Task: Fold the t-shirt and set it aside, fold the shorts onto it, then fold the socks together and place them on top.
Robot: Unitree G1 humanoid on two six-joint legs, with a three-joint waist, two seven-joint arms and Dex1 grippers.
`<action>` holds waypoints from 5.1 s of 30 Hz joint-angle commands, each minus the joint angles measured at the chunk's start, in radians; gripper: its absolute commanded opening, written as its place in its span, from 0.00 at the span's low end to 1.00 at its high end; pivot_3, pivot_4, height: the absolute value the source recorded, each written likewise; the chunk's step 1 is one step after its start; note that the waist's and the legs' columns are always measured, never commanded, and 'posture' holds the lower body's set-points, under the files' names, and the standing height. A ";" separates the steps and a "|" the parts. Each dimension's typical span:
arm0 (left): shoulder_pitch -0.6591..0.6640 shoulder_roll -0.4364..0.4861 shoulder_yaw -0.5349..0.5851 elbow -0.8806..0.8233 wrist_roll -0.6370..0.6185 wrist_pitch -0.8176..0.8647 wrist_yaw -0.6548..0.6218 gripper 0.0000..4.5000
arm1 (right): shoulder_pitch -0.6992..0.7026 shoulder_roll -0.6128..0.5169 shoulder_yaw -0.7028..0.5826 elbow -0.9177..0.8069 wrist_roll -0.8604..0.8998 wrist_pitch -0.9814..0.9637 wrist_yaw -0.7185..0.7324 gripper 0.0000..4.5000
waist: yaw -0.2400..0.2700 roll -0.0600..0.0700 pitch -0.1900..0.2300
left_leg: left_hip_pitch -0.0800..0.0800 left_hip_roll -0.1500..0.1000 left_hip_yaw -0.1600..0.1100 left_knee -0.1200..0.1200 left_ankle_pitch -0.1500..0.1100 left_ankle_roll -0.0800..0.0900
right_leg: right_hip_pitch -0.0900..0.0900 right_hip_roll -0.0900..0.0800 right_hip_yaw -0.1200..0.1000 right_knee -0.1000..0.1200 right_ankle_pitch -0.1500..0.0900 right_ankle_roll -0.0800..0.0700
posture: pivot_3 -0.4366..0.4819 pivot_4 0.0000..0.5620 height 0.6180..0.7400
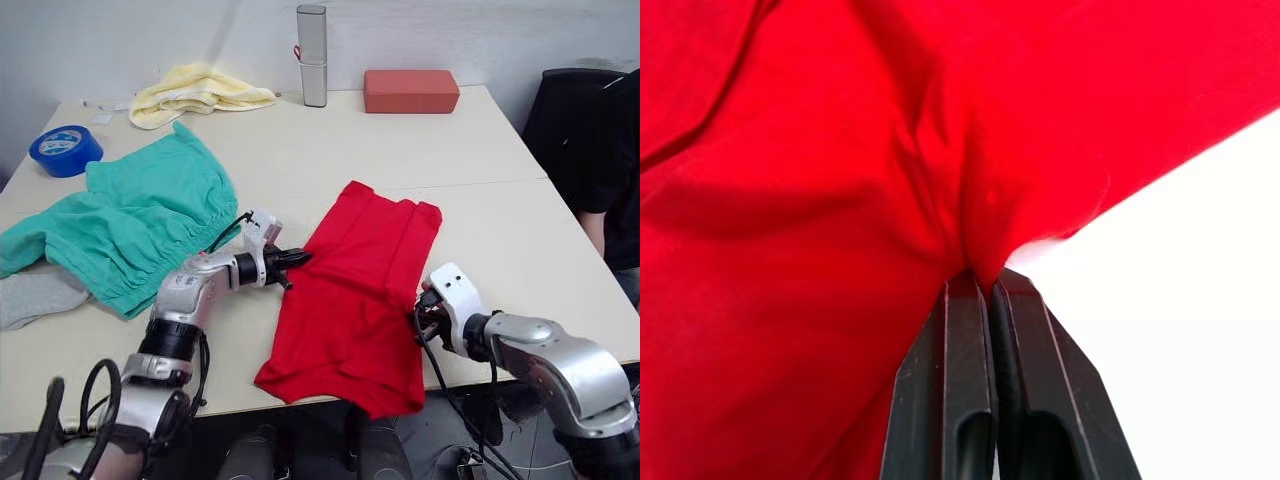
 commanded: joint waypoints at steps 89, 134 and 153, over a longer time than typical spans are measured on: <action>-0.393 0.026 0.056 0.778 0.102 -0.534 0.103 0.15 | 0.434 0.064 -0.333 -0.004 -0.004 -0.572 0.312 1.00 | 0.022 0.001 0.000 | 0.001 -0.004 -0.007 -0.001 -0.001 0.004 | 0.009 0.000 -0.014 -0.011 0.003 0.003 | 0.48 0.27 1.00; 0.139 0.336 -0.346 0.248 0.308 -1.758 -0.353 1.00 | -0.024 -0.150 0.326 1.100 -0.544 -2.532 0.505 1.00 | 0.025 0.017 -0.005 | 0.036 0.004 -0.001 -0.004 -0.009 0.009 | 0.041 -0.009 -0.005 -0.016 0.001 0.001 | 0.48 0.27 1.00; 0.100 0.376 -0.334 0.328 0.542 -1.812 -0.043 1.00 | -0.128 -0.127 0.137 1.247 -1.082 -2.582 0.132 1.00 | 0.017 0.014 -0.012 | 0.035 0.002 0.001 -0.004 -0.011 0.011 | 0.043 -0.012 -0.004 -0.023 -0.001 0.000 | 0.48 0.27 1.00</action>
